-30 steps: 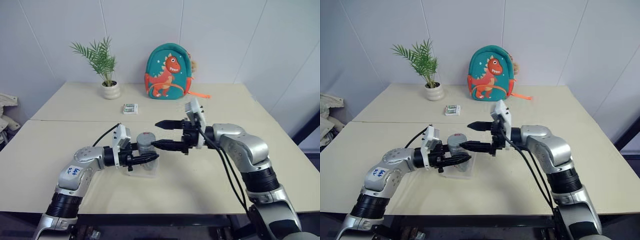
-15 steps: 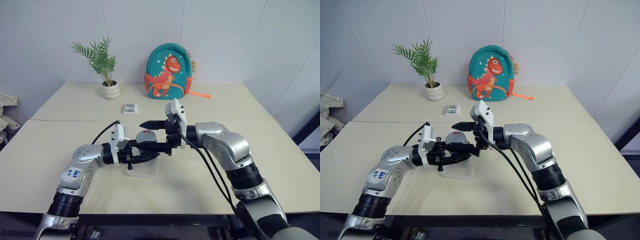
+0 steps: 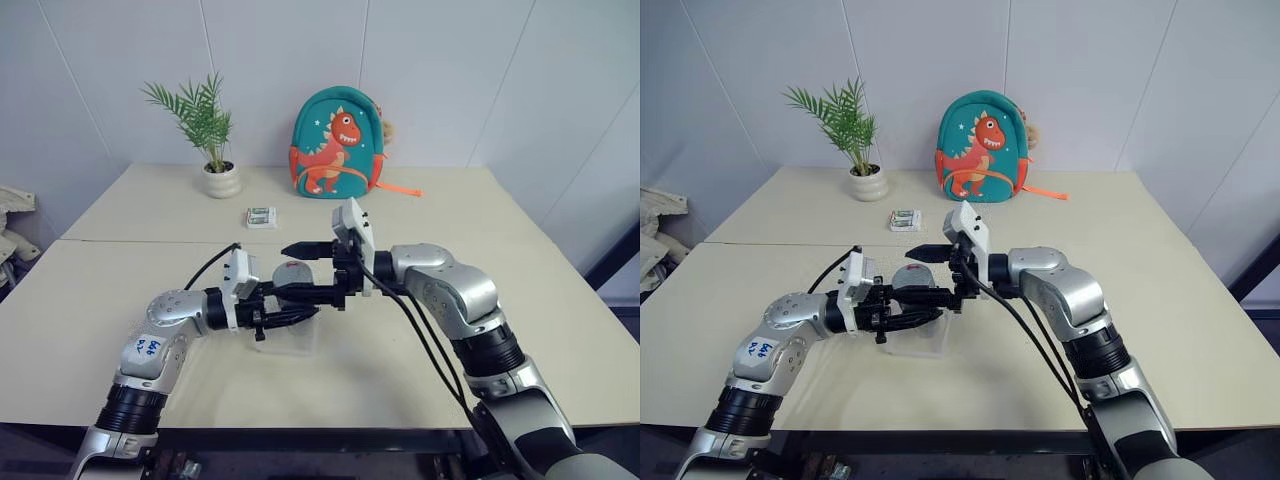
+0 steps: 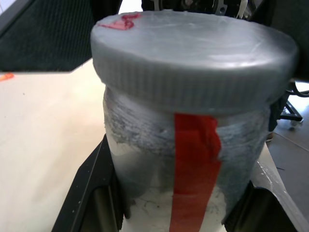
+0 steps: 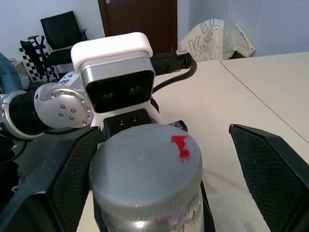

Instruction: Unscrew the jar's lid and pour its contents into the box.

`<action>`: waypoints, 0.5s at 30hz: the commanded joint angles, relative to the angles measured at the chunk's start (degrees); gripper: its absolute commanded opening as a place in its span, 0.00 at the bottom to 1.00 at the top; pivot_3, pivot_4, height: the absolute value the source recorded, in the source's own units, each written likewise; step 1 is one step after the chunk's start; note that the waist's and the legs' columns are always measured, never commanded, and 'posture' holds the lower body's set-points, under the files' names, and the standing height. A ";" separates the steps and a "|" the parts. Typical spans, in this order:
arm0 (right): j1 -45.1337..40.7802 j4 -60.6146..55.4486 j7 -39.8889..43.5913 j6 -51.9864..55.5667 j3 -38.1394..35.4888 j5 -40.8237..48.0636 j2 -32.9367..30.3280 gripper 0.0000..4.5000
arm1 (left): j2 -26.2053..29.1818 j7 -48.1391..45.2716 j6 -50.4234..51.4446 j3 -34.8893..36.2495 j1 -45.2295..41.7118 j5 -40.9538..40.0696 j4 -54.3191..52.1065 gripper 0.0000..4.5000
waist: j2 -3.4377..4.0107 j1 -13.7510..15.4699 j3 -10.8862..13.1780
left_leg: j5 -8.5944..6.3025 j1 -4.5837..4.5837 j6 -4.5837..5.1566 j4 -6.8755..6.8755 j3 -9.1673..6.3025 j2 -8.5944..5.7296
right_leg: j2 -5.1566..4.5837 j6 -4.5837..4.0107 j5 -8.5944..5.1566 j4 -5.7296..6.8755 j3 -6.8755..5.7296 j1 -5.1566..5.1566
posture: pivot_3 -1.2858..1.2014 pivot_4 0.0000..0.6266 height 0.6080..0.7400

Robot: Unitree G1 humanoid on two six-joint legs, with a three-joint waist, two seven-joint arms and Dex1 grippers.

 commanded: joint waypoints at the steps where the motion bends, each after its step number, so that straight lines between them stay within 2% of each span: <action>1: -0.05 0.24 0.06 -1.54 -3.66 -0.64 -3.27 1.00 | 0.78 -1.86 0.36 0.10 0.75 -1.61 -3.03 0.44 | 0.00 -0.02 0.00 | 0.00 0.00 0.00 0.00 0.00 0.00 | 0.00 0.00 0.00 0.00 0.00 0.00 | 0.52 0.24 1.00; 15: 1.19 2.39 2.68 -2.60 -5.12 0.33 -6.89 1.00 | 1.63 -1.87 3.27 0.24 0.89 -1.65 -3.78 0.44 | 0.00 0.05 0.00 | 0.00 0.00 0.00 0.00 0.00 -0.01 | 0.00 0.00 0.00 -0.02 0.00 0.01 | 0.52 0.24 1.00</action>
